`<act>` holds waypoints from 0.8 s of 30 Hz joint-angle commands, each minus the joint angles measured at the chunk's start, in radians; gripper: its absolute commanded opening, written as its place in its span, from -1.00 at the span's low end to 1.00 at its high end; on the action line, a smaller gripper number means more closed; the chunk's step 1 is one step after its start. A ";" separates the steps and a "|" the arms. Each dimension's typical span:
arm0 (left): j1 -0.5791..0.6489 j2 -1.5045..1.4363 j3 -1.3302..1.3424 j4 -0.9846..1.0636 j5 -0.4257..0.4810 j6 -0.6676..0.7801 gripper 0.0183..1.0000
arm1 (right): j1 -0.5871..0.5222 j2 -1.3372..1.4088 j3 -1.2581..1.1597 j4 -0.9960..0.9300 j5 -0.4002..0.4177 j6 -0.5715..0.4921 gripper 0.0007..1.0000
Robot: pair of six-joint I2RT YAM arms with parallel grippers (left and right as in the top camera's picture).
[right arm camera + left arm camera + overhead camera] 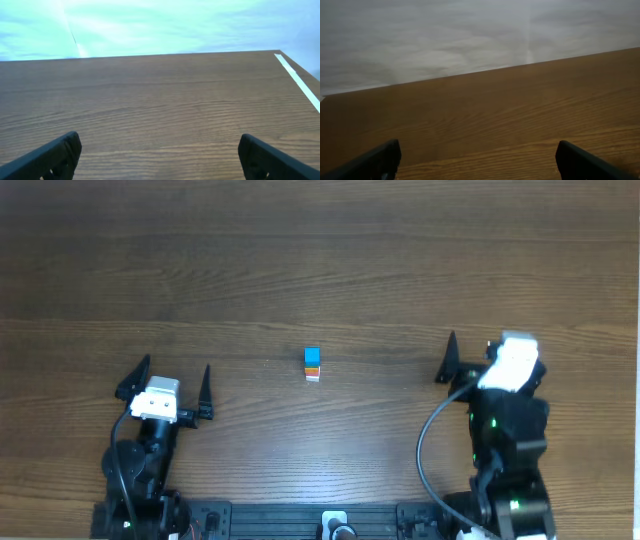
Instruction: Stack Cubes
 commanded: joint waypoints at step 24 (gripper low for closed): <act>0.005 -0.007 -0.005 -0.001 0.013 0.018 1.00 | -0.005 -0.429 -0.352 0.058 -0.055 -0.090 0.98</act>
